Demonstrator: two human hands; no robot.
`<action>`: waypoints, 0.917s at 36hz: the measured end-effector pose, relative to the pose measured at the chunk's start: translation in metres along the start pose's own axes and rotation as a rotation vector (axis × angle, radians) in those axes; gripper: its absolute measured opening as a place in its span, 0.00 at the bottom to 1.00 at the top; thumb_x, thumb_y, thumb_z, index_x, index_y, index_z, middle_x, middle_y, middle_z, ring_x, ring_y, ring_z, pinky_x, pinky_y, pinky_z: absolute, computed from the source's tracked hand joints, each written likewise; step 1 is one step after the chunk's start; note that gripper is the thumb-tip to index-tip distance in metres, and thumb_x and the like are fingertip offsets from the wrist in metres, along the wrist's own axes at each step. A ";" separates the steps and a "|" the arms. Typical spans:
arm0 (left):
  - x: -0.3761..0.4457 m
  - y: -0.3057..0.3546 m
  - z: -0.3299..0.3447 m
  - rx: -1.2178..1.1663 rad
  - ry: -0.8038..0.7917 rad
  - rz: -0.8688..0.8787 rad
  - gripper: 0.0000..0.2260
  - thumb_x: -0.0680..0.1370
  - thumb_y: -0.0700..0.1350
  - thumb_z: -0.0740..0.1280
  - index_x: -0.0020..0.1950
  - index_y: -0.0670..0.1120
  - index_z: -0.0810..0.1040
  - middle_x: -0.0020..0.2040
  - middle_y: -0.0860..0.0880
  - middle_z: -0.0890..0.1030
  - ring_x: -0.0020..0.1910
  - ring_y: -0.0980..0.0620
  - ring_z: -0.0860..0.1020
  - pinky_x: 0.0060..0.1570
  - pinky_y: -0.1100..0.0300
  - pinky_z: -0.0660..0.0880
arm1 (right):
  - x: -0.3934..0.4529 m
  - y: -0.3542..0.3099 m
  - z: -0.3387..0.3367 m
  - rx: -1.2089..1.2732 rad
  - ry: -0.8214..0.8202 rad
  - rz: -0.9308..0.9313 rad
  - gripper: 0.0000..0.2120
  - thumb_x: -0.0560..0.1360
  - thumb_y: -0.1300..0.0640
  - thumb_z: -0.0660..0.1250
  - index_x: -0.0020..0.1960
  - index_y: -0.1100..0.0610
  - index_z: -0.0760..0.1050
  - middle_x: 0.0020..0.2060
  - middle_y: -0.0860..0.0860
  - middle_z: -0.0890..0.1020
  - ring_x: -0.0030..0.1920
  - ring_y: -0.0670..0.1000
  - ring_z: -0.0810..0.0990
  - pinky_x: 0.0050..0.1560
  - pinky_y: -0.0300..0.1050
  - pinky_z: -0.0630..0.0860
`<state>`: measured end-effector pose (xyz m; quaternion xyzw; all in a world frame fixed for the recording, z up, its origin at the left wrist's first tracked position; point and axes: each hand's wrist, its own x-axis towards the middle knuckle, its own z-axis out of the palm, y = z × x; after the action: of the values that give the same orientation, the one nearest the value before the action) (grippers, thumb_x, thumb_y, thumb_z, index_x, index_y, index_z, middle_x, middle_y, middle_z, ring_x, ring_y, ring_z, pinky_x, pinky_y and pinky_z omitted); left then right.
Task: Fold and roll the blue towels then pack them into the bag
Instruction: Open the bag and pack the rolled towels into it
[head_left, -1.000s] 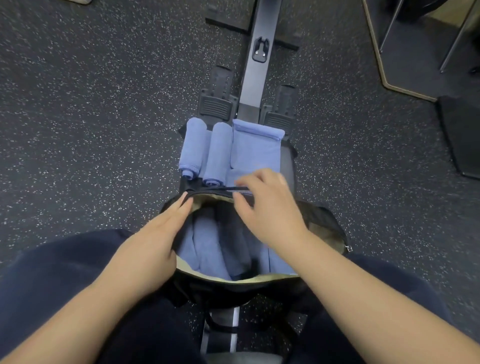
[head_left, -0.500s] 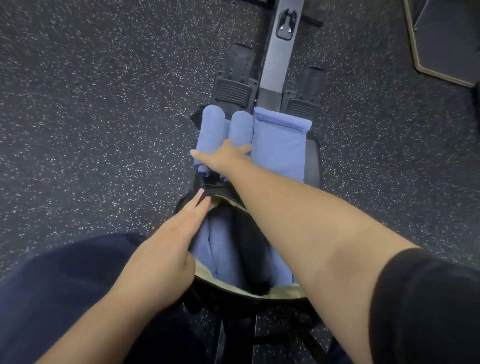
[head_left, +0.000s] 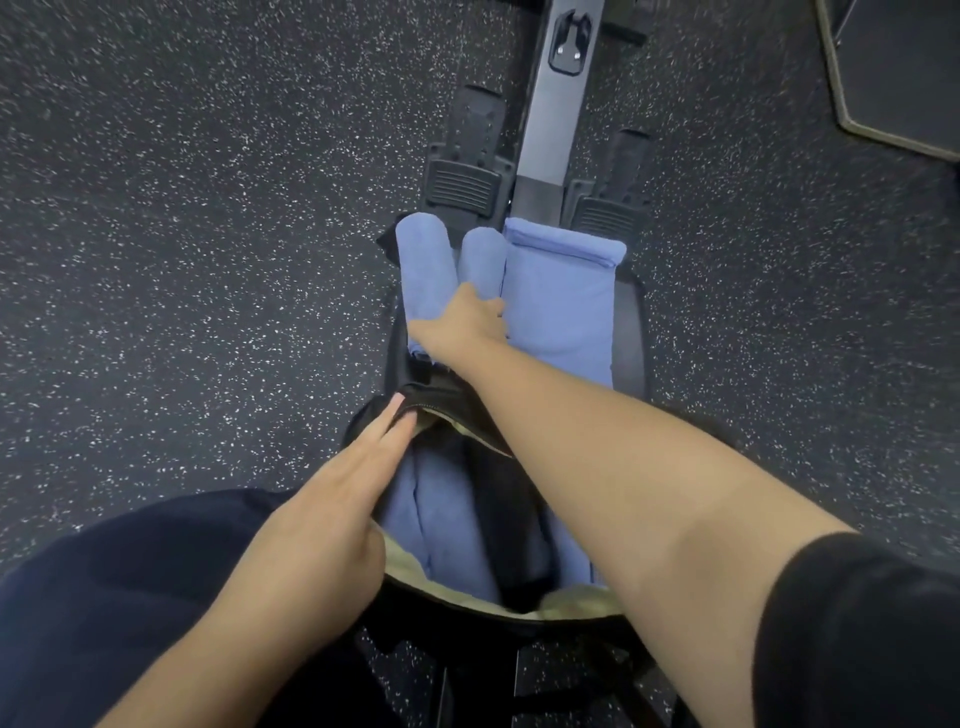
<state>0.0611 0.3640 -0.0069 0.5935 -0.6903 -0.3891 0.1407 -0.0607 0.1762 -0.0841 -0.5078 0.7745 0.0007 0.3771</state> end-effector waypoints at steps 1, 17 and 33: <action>0.000 0.000 0.000 0.000 -0.001 0.002 0.46 0.69 0.28 0.61 0.68 0.70 0.44 0.67 0.81 0.37 0.67 0.81 0.46 0.59 0.84 0.46 | -0.003 0.002 -0.002 0.041 -0.009 -0.015 0.30 0.68 0.41 0.70 0.63 0.52 0.64 0.60 0.57 0.65 0.54 0.61 0.76 0.53 0.51 0.76; -0.001 0.003 0.005 0.019 0.031 0.018 0.43 0.67 0.24 0.59 0.77 0.52 0.54 0.71 0.68 0.49 0.67 0.80 0.44 0.65 0.81 0.44 | -0.099 0.028 -0.069 0.561 0.104 -0.290 0.38 0.54 0.41 0.65 0.63 0.51 0.67 0.57 0.55 0.74 0.50 0.57 0.80 0.46 0.57 0.81; -0.010 0.018 0.005 0.032 0.043 -0.038 0.42 0.68 0.25 0.59 0.79 0.50 0.53 0.72 0.63 0.49 0.72 0.66 0.49 0.61 0.83 0.42 | -0.225 0.146 -0.106 0.420 0.047 -0.442 0.21 0.58 0.52 0.70 0.48 0.43 0.67 0.55 0.48 0.73 0.49 0.37 0.74 0.40 0.25 0.69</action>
<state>0.0477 0.3747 0.0049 0.6169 -0.6818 -0.3680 0.1386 -0.1925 0.3828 0.0677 -0.5750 0.6369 -0.2531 0.4468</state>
